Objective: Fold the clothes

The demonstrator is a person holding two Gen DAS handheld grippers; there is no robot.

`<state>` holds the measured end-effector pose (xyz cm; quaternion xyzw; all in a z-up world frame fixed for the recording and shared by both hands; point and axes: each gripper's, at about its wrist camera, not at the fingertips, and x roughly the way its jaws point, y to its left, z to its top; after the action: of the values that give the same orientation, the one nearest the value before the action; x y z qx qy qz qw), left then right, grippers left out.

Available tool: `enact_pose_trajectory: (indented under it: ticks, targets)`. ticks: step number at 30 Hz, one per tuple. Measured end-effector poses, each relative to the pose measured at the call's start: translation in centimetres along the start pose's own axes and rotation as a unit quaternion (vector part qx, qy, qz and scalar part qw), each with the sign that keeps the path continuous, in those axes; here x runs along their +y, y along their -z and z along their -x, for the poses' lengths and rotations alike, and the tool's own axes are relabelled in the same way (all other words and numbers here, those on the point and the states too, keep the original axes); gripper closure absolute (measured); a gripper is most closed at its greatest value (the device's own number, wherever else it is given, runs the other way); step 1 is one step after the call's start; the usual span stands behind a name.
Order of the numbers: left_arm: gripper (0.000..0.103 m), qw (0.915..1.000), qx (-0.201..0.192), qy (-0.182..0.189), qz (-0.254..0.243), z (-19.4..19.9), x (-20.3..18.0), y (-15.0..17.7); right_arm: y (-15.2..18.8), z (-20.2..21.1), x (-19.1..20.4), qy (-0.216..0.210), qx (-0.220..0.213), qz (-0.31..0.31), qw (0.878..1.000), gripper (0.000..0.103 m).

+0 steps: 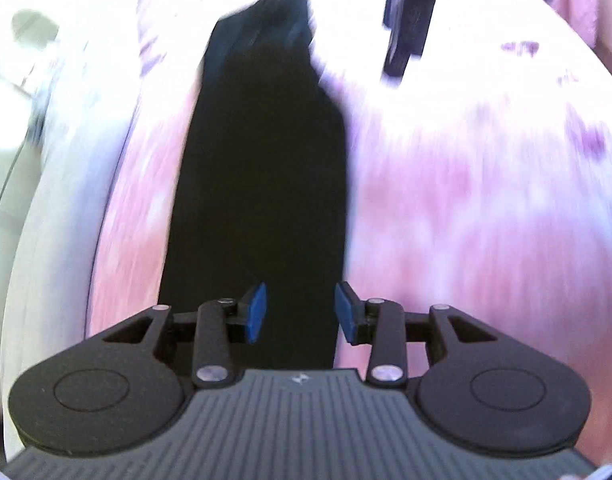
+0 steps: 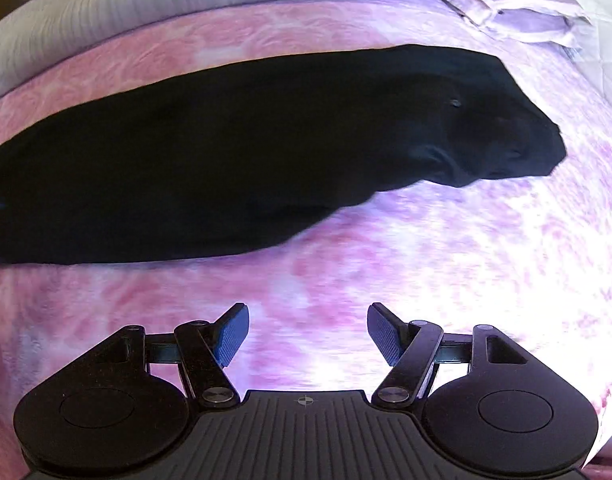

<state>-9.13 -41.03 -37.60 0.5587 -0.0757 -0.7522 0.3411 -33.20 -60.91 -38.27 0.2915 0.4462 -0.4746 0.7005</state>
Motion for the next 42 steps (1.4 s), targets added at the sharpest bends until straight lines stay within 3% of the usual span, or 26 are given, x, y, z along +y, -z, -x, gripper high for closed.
enact_pose_trajectory:
  ticks: [4,7,8,10,13,16,19,22,25,31,37,42]
  targets:
    - [0.068,0.9978,-0.014,0.025,-0.060,-5.3,-2.1,-4.7,0.7,0.5,-2.7,-0.015,-0.015,-0.024,0.999,0.034]
    - [0.069,0.9944,0.005,0.029,-0.102,-8.7,-2.6,-5.3,1.7,0.7,-4.3,-0.027,-0.023,-0.040,0.999,0.034]
    - [0.073,0.9935,0.007,0.026,-0.111,-9.1,-2.3,-5.2,2.0,0.6,-4.7,-0.031,-0.025,-0.043,0.998,0.034]
    - [0.102,0.9919,0.019,0.016,-0.124,-9.6,-1.6,-5.4,2.2,0.5,-4.8,-0.039,-0.032,-0.050,0.997,0.034]
    - [0.103,0.9973,0.017,0.021,-0.068,-8.5,2.0,-5.7,1.7,0.2,-4.0,-0.053,-0.048,-0.061,0.996,0.034]
    - [0.103,0.9990,0.011,0.038,0.021,-7.3,7.0,-6.6,1.2,0.0,-3.2,-0.066,-0.065,-0.072,0.993,0.034]
    - [0.103,0.9917,0.008,0.060,0.114,-7.4,12.3,-6.4,0.7,-0.3,-2.3,-0.079,-0.081,-0.083,0.990,0.034]
    - [0.103,0.9835,0.009,0.069,0.167,-7.6,16.1,-5.9,0.2,-0.6,-1.5,-0.093,-0.097,-0.094,0.987,0.029]
    - [0.103,0.9802,0.004,0.075,0.183,-7.6,17.9,-5.7,-1.6,-1.6,-0.4,-0.105,-0.119,-0.139,0.977,0.022]
    - [0.103,0.9812,-0.013,0.084,0.173,-7.1,18.1,-5.4,-5.2,-5.2,0.0,-0.112,-0.136,-0.227,0.958,0.021]
    - [0.103,0.9783,-0.029,0.088,0.185,-7.2,18.7,-4.6,-6.9,-9.6,-1.4,-0.071,-0.147,-0.279,0.946,0.021]
    - [0.103,0.9814,-0.043,0.115,0.147,-7.4,16.7,-4.9,-5.9,-6.5,-3.6,0.053,-0.176,-0.247,0.951,0.023]
